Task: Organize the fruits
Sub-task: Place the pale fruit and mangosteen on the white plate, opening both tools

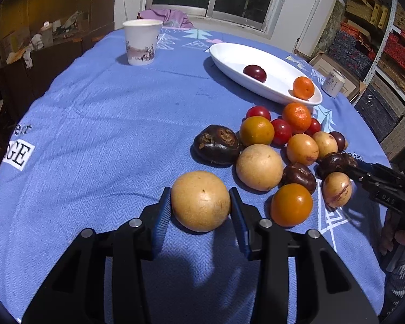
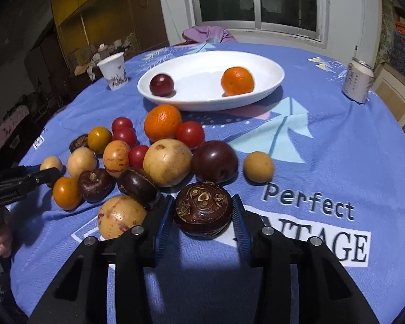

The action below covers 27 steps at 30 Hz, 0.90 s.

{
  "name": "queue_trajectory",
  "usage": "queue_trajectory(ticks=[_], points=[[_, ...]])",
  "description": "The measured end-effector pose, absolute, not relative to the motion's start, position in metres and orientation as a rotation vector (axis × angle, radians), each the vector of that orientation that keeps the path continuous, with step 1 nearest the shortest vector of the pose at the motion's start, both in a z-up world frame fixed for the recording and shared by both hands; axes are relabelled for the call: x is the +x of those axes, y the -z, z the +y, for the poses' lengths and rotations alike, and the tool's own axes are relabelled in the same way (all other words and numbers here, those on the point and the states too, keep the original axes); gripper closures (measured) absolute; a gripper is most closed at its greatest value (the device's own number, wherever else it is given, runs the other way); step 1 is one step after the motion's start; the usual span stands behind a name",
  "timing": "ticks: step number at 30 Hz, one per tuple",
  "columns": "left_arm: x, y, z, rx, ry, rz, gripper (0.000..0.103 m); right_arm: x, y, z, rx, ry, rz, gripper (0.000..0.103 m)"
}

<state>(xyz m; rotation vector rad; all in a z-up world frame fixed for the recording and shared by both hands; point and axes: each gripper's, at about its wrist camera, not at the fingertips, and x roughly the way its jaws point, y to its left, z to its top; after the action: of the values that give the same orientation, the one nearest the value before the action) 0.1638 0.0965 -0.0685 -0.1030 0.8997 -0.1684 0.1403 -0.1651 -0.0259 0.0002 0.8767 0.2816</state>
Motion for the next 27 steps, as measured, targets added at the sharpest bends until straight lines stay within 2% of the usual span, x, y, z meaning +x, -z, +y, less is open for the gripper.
queue_trajectory(ticks=[5, 8, 12, 19, 27], points=[[0.176, 0.035, 0.094, -0.079, 0.16, 0.853, 0.061, 0.148, -0.01, -0.181, 0.045, -0.292, 0.82, 0.059], [0.208, -0.004, 0.089, -0.064, 0.14, 0.787, 0.061, 0.172, -0.052, -0.186, 0.018, -0.267, 0.737, 0.059], [0.271, -0.038, 0.062, -0.042, 0.143, 0.729, 0.061, 0.224, -0.078, -0.185, 0.048, -0.244, 0.694, 0.059], [0.37, -0.009, 0.015, -0.001, 0.143, 0.789, 0.061, 0.339, -0.031, -0.172, 0.107, -0.213, 0.808, 0.059], [0.421, 0.033, 0.002, 0.026, 0.157, 0.875, 0.061, 0.375, 0.008, -0.167, 0.08, -0.198, 0.906, 0.059]])
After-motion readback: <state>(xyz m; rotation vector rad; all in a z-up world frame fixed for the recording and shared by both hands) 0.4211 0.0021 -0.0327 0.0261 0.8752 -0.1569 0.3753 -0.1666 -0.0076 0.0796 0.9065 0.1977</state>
